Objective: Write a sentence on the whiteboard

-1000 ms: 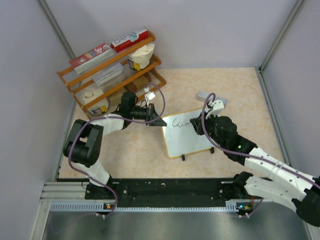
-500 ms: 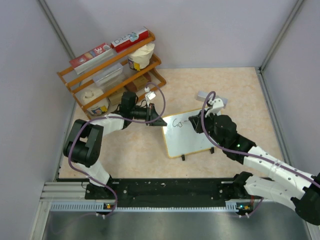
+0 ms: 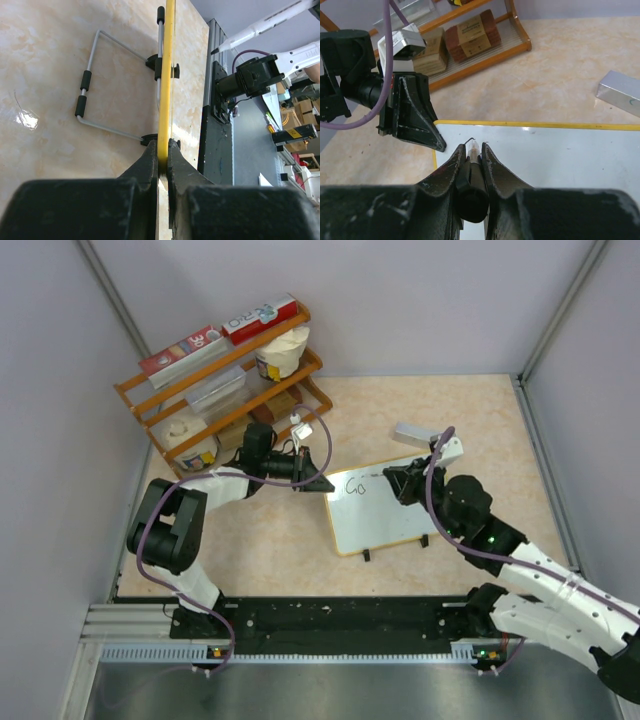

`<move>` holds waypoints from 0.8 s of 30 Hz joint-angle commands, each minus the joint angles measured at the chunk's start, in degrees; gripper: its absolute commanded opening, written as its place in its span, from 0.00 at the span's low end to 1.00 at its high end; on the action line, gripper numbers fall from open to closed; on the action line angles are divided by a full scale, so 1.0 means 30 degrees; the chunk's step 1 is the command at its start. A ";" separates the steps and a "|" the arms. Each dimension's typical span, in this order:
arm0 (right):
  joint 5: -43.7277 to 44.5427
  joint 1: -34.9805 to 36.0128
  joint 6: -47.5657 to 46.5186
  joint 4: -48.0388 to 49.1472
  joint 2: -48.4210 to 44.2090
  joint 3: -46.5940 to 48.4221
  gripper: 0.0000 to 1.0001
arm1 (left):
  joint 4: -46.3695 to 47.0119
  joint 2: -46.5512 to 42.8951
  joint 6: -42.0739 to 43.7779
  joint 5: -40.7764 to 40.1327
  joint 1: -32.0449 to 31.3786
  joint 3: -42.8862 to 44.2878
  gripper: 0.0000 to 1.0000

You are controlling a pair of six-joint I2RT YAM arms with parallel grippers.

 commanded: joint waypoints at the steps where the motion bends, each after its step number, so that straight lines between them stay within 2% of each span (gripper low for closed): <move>1: 0.0957 0.0104 -0.0017 0.0481 -0.0274 -0.0094 0.00 | -0.0642 0.0410 0.1853 0.0275 -0.0588 0.0043 0.00; 12: 0.1192 -0.0072 -0.0047 0.0069 0.0517 -0.0182 0.00 | -0.0788 0.0409 0.1941 0.0246 -0.0617 0.0073 0.00; 24: 0.1513 -0.0218 0.0363 -0.0077 0.0050 -0.0914 0.00 | -0.0935 0.0380 0.2087 0.0216 -0.0588 0.0102 0.00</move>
